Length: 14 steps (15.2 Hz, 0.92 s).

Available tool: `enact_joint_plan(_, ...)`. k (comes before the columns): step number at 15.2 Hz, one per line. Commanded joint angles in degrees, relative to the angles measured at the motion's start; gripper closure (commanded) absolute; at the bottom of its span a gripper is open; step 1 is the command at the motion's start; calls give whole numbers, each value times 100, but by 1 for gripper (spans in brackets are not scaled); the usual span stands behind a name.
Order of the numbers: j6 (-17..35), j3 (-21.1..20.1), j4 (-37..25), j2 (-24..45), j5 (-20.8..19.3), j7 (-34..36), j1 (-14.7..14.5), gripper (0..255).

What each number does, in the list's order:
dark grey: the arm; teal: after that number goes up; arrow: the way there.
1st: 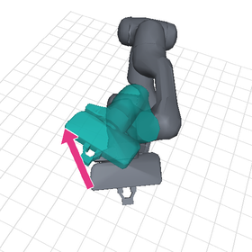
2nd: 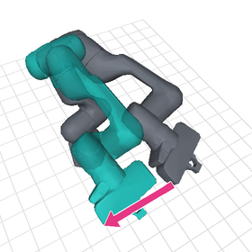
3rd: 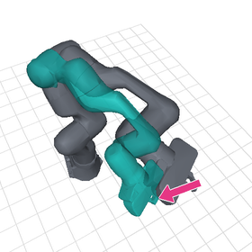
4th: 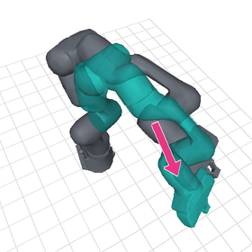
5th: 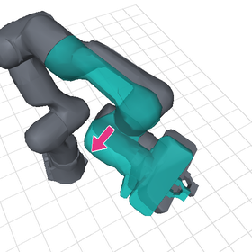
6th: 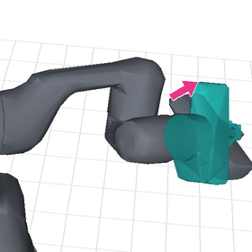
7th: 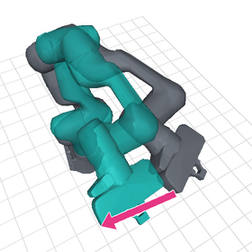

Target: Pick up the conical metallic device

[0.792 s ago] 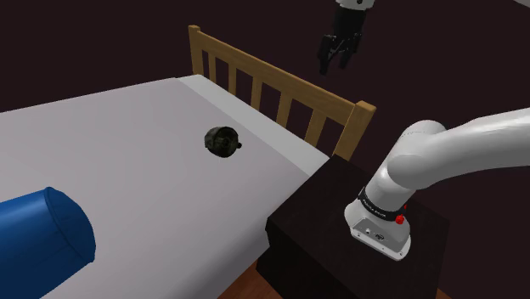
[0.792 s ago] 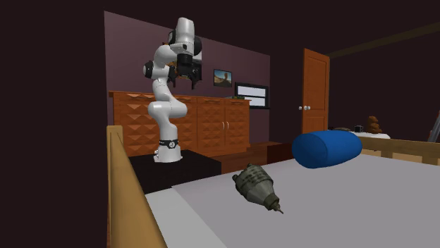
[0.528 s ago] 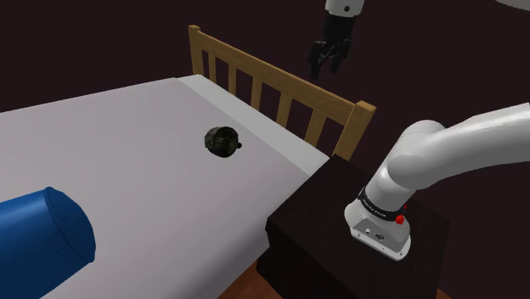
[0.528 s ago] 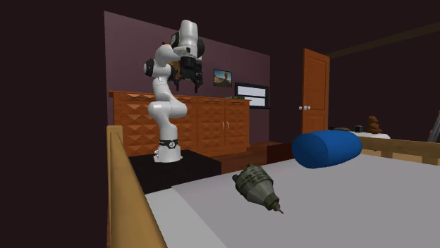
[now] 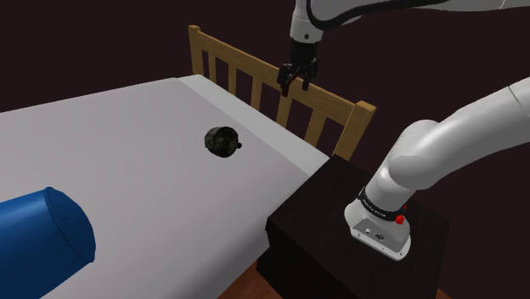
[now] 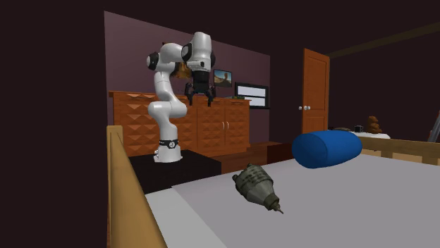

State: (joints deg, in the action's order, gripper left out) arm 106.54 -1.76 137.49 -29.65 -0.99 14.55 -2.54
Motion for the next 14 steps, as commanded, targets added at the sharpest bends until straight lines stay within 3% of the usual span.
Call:
enact_joint_plan(1, 276, -94, -102, 398, 62, 146, -44, 0)
enact_joint_plan(14, 1746, -464, -1212, 3160, 121, 879, -237, 0)
